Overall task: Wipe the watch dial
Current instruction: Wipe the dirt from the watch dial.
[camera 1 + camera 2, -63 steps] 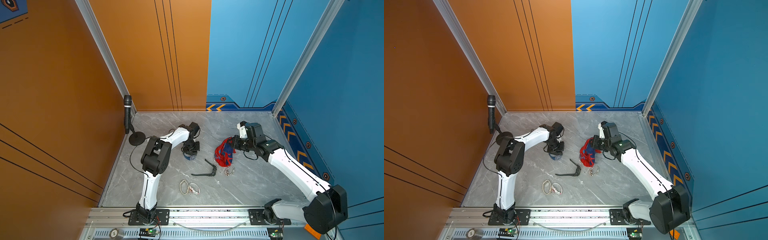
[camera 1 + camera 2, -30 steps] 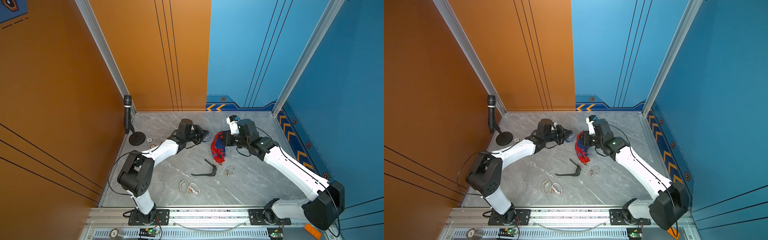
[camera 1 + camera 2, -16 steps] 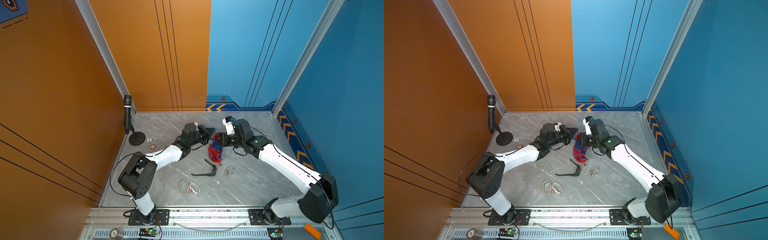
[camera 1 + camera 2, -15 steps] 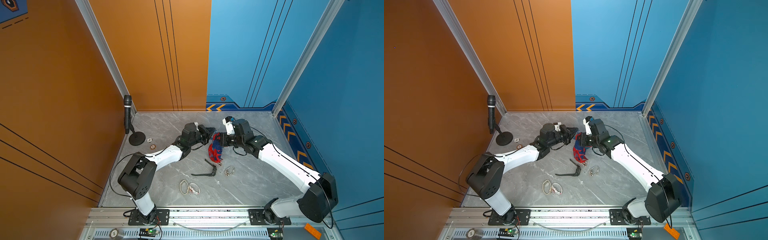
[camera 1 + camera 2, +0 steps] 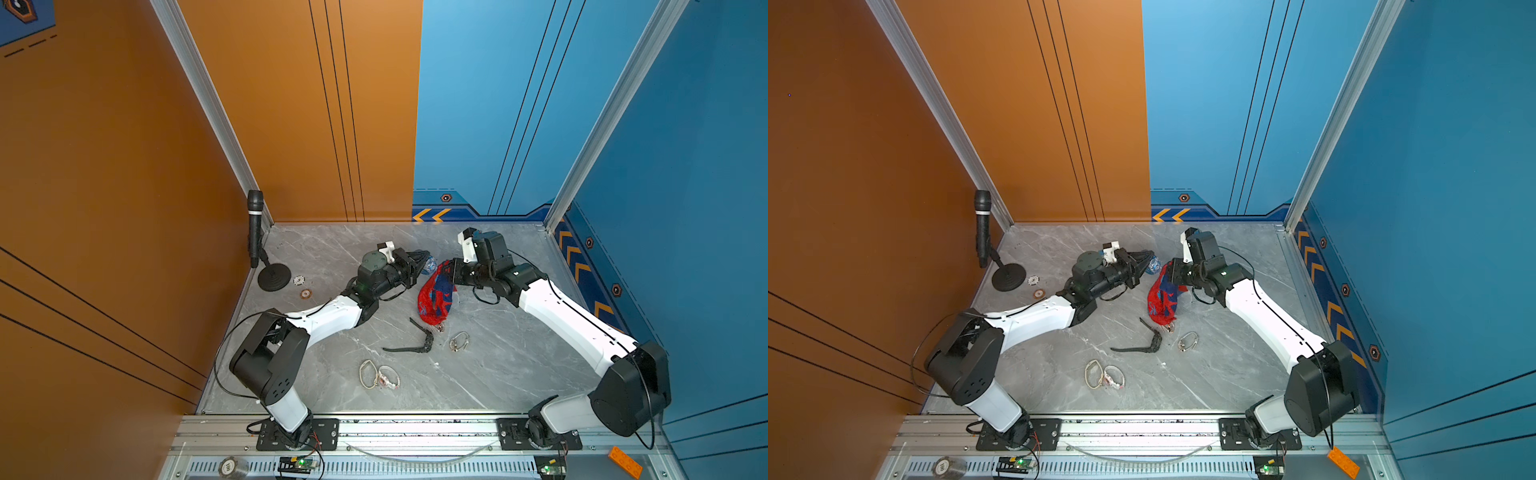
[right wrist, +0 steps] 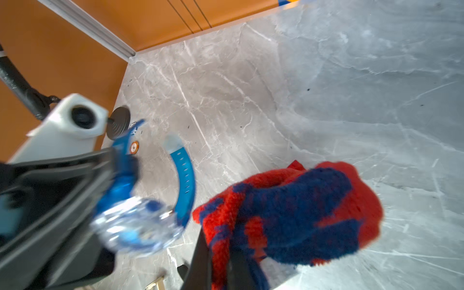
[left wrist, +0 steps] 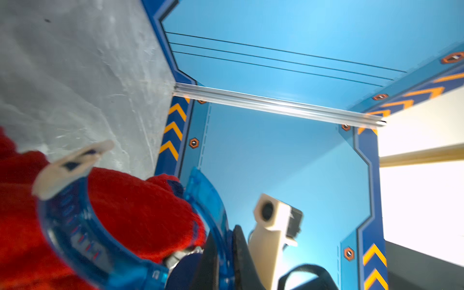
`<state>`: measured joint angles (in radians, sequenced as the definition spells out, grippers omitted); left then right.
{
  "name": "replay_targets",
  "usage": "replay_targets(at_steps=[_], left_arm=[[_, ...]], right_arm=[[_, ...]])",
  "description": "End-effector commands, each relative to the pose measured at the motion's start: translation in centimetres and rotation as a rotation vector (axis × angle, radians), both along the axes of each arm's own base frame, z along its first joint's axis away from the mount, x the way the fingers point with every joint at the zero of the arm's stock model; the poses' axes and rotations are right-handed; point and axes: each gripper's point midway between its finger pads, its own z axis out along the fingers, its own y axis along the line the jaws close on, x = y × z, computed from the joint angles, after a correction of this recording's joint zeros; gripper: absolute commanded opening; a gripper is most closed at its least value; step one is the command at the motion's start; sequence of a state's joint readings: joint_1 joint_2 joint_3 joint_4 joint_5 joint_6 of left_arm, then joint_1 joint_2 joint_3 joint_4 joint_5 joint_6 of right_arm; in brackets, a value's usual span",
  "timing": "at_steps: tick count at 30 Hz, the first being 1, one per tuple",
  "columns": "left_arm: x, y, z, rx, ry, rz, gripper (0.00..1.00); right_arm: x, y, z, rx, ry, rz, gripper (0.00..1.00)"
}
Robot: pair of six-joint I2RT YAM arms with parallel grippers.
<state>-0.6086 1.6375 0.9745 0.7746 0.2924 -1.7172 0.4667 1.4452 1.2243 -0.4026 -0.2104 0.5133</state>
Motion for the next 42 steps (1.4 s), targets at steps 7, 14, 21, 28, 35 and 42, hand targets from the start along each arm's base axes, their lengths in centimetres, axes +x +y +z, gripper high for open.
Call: replay_targets(at_steps=[7,14,21,28,35,42], left_arm=[[-0.5,0.4,2.6,-0.042,-0.090,-0.027,0.00],[-0.6,0.8,3.0,-0.021,-0.131,-0.015,0.00],[-1.4,0.1,2.5,0.061,-0.163,-0.049,0.00],[-2.4,-1.2,3.2,0.104,-0.210,-0.096,0.00],[-2.9,-2.0,2.8,0.125,-0.222,-0.122,0.00],[-3.1,-2.4,2.6,0.125,-0.218,-0.133,0.00]], right_arm=[[-2.2,2.1,5.8,0.086,-0.118,0.070,0.00],[-3.0,2.6,6.9,0.148,-0.103,0.080,0.00],[-2.7,3.8,7.9,0.207,-0.108,0.108,0.00],[-1.5,4.1,6.3,0.215,-0.073,0.095,0.00],[-1.1,4.8,6.7,0.248,-0.069,0.105,0.00],[-0.8,4.9,5.6,0.220,-0.067,0.096,0.00]])
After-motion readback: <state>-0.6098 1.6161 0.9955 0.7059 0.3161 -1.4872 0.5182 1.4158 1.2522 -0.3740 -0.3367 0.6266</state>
